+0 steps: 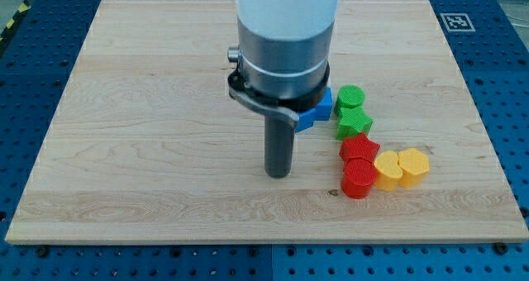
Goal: Place the yellow heart diagonally towards the top right of the board
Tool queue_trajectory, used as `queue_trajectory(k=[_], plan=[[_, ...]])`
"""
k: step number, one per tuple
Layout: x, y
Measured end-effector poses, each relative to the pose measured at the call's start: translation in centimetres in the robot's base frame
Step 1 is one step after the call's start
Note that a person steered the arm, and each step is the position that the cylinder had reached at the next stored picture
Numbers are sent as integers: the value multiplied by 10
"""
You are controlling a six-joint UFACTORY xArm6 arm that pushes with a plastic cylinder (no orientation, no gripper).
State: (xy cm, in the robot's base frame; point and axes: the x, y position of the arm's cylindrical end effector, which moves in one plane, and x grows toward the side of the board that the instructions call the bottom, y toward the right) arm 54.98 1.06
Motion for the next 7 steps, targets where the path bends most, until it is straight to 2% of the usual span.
queue_trajectory(k=[3,7], plan=[[69,22],[69,54]])
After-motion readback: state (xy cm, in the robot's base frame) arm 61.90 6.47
